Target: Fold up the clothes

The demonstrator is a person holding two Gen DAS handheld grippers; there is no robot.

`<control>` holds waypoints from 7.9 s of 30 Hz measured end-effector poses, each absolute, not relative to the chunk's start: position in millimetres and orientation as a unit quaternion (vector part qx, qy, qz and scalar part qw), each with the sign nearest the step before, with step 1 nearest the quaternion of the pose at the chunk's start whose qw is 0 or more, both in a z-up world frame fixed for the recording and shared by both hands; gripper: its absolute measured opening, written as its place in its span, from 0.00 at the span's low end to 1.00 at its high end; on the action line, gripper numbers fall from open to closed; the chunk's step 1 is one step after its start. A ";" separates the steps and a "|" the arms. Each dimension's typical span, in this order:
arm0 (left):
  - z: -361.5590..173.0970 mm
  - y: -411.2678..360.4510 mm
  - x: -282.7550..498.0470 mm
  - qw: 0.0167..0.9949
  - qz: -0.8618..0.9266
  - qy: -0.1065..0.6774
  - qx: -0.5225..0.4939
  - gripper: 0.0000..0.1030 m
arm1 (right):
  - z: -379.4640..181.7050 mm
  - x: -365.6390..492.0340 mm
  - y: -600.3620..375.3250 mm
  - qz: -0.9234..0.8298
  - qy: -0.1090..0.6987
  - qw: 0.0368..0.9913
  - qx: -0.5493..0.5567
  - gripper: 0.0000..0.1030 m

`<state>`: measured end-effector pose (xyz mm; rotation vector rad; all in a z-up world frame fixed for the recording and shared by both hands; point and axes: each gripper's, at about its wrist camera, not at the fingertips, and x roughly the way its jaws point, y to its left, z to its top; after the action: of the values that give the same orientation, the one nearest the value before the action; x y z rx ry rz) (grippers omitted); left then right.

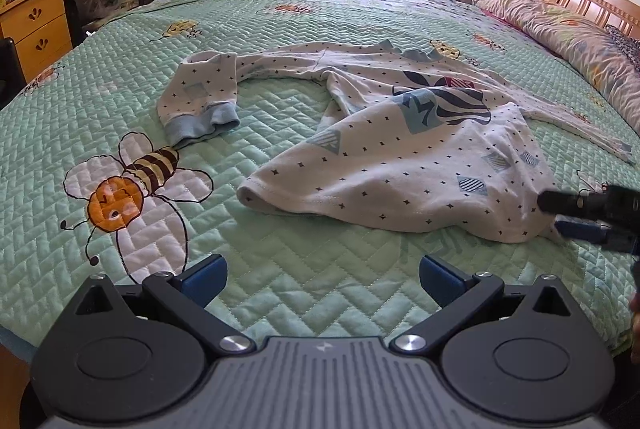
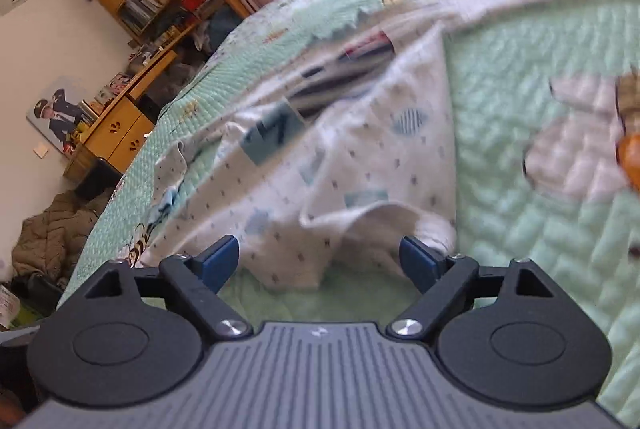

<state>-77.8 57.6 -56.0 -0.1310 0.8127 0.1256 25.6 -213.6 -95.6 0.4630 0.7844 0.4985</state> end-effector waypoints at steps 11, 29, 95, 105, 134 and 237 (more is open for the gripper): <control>-59.1 58.8 -73.9 0.907 0.062 0.411 -0.063 0.99 | -84.0 16.1 -221.5 0.227 0.351 0.877 0.238 0.86; -56.9 65.5 -64.8 0.886 0.081 0.447 -0.099 0.99 | -92.6 12.9 -231.5 0.204 0.354 0.870 0.275 0.89; -79.5 115.1 -38.5 0.934 -0.011 0.353 -0.057 0.88 | -96.4 -11.0 -188.2 0.198 0.342 0.896 0.203 0.97; -87.2 72.2 7.3 0.915 -0.064 0.390 -0.083 0.96 | -74.6 56.9 -216.7 0.247 0.323 0.872 0.274 0.97; -52.5 4.3 -35.6 0.912 -0.105 0.395 -0.039 0.98 | -138.5 83.5 -297.3 0.330 0.373 0.757 0.423 0.96; -54.2 62.7 -30.2 0.912 0.053 0.407 0.007 0.99 | -102.9 -14.4 -289.8 0.129 0.283 0.950 0.026 0.19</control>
<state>-30.2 62.7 -54.2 0.0135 0.8387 0.1094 -14.4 -289.8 -102.9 0.0527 0.5755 0.2626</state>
